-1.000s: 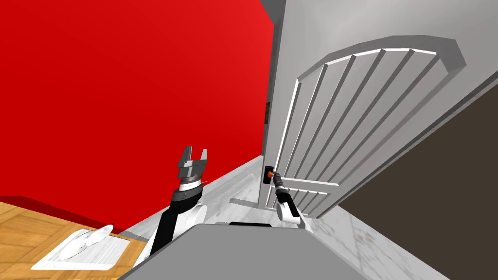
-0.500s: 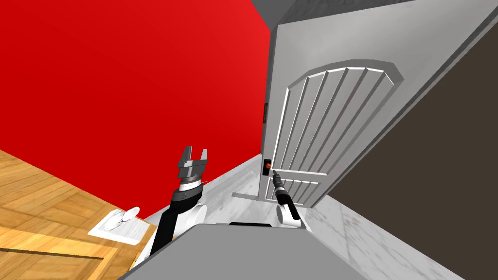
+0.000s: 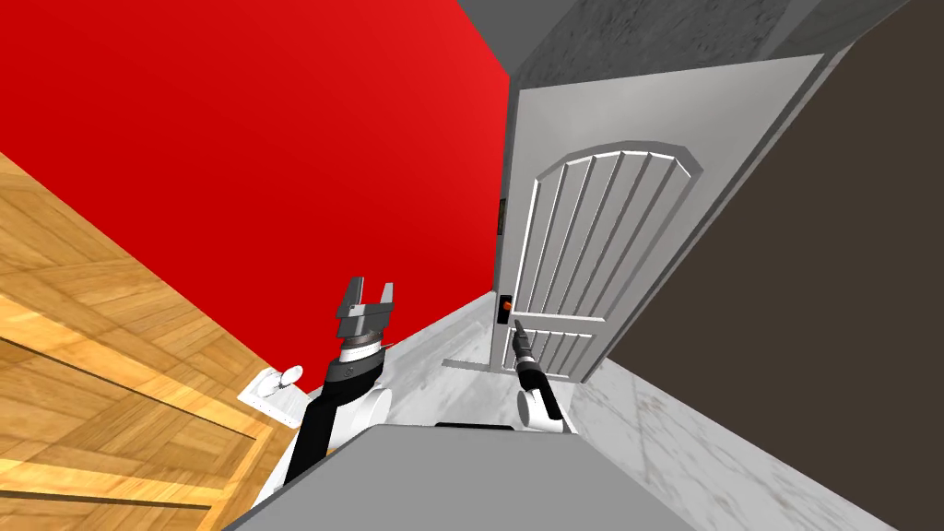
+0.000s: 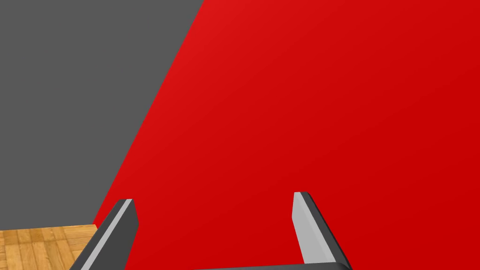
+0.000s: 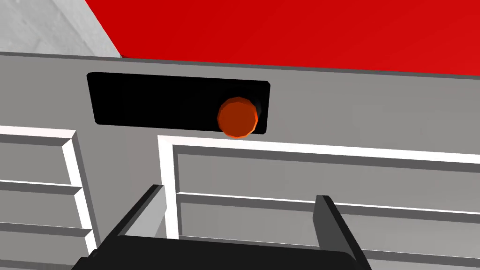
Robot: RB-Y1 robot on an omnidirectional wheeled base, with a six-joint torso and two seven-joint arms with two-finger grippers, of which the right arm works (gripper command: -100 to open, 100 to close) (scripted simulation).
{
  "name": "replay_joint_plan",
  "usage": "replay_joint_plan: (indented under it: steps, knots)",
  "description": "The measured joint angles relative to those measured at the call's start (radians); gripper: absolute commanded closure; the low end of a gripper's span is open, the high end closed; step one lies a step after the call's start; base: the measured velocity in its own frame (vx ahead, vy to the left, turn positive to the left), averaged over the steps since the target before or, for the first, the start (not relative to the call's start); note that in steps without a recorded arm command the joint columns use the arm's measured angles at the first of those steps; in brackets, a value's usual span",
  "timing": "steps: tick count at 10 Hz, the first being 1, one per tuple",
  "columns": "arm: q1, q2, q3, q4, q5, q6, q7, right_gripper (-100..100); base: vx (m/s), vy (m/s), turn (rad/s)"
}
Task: Push the door open
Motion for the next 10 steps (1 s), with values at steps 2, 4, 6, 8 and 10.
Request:
replay_joint_plan:
  steps: [2, 4, 6, 8, 10]
  knots:
    - [-0.010, -0.034, -0.006, 0.013, 0.000, -0.005, -0.001, -100, 0.249, 0.003, 0.021]
    - [-0.020, -0.050, -0.013, 0.025, 0.001, -0.011, -0.002, -100, 0.273, -0.023, 0.025]
    - [-0.030, -0.039, -0.020, 0.034, 0.001, -0.016, -0.004, -100, 0.261, -0.013, 0.020]
    - [-0.037, -0.019, -0.024, 0.043, 0.002, -0.022, -0.004, 100, 0.049, 0.000, 0.000]
    - [-0.040, -0.021, -0.025, 0.040, 0.002, -0.023, -0.004, 100, -0.037, -0.001, 0.004]
